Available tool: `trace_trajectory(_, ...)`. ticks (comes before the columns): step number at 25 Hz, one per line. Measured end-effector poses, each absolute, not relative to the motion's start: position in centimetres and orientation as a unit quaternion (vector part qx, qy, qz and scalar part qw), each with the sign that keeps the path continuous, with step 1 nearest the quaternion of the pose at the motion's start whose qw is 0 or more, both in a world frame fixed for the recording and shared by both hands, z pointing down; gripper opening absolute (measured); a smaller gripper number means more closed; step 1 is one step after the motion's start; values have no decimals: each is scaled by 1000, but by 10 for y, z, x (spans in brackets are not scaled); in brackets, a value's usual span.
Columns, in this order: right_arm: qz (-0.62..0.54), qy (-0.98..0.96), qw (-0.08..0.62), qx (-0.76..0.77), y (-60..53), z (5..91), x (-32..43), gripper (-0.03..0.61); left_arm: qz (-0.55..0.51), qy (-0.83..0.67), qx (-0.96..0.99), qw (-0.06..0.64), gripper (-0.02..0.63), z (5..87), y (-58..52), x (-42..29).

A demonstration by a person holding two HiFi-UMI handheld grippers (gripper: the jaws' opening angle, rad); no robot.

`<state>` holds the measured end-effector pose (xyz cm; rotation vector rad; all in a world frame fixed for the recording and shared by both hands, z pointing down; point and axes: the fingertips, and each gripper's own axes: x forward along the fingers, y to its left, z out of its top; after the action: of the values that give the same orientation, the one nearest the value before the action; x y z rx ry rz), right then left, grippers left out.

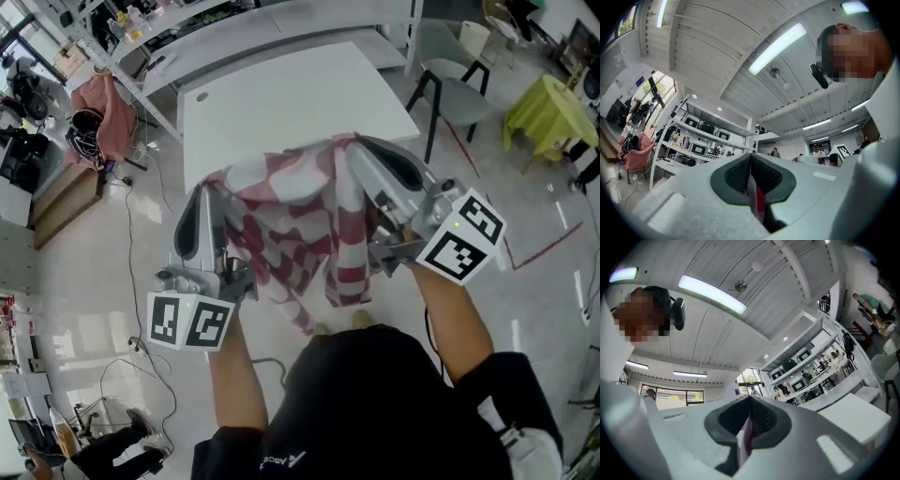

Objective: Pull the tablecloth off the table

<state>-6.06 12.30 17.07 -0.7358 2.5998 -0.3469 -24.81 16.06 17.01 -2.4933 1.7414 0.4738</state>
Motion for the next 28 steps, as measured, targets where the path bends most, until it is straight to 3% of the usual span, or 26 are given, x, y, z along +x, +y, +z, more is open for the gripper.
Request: trace_trajectory(28,-119,921,181,-323,141,200,-63,6,157,531,-833,-5,11,189,171,-257)
